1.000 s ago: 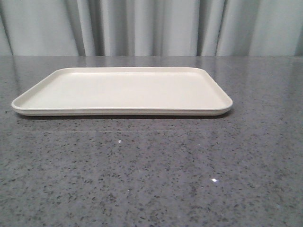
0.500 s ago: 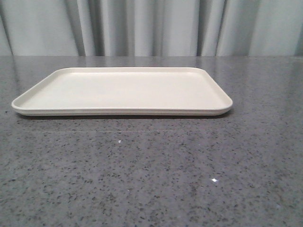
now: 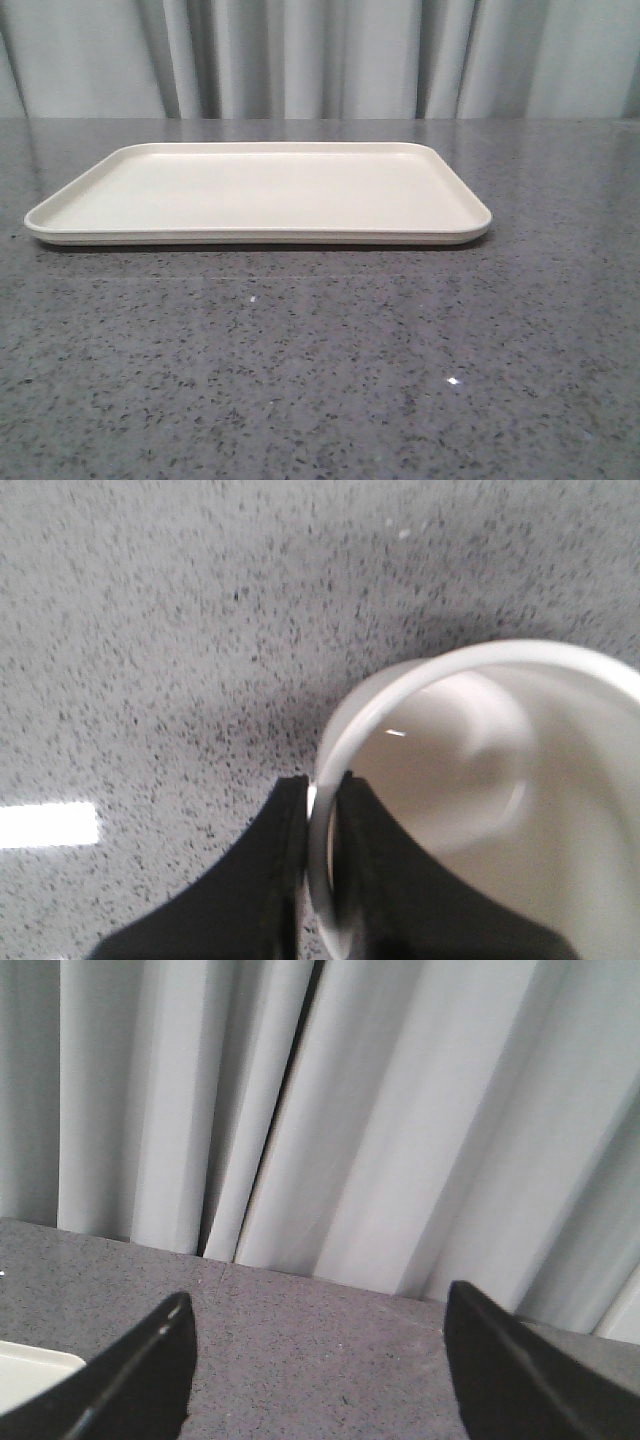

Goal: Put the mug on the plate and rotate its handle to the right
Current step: 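Close the left gripper on the mug rim and lift it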

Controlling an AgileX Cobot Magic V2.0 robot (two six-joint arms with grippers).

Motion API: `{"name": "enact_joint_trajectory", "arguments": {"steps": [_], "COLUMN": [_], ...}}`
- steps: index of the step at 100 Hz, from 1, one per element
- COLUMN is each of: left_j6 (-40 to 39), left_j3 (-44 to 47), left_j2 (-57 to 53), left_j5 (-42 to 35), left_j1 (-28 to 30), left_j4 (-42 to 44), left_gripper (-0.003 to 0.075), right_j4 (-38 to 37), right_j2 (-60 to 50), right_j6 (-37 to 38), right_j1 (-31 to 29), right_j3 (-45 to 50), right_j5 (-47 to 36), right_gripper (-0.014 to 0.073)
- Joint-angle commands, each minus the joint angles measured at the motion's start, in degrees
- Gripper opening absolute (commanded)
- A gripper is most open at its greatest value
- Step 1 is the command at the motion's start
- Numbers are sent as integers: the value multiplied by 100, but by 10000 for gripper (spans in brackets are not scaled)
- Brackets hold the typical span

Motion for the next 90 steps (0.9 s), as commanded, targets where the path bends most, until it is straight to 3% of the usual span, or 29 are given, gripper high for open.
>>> {"name": "enact_joint_trajectory", "arguments": {"steps": [1, 41, 77, 90], "left_j6": [52, 360, 962, 975], "left_j3": [-412, -1599, -3233, -3935], "left_j2": [-79, -79, 655, 955], "left_j5": [-116, 65, 282, 318], "left_j1": [9, 9, -1, -281], "left_j4": [-38, -437, -1832, -1883], "left_gripper": [-19, -18, -20, -20], "right_j4": [-69, -69, -69, -69], "right_j2": [31, 31, 31, 31], "right_j6": [-35, -35, -35, -35], "right_j1": [9, 9, 9, 9], "right_j3": [-168, -168, -168, -168], "right_j5": [-402, -386, -369, -369], "right_gripper": [526, 526, 526, 526]}}
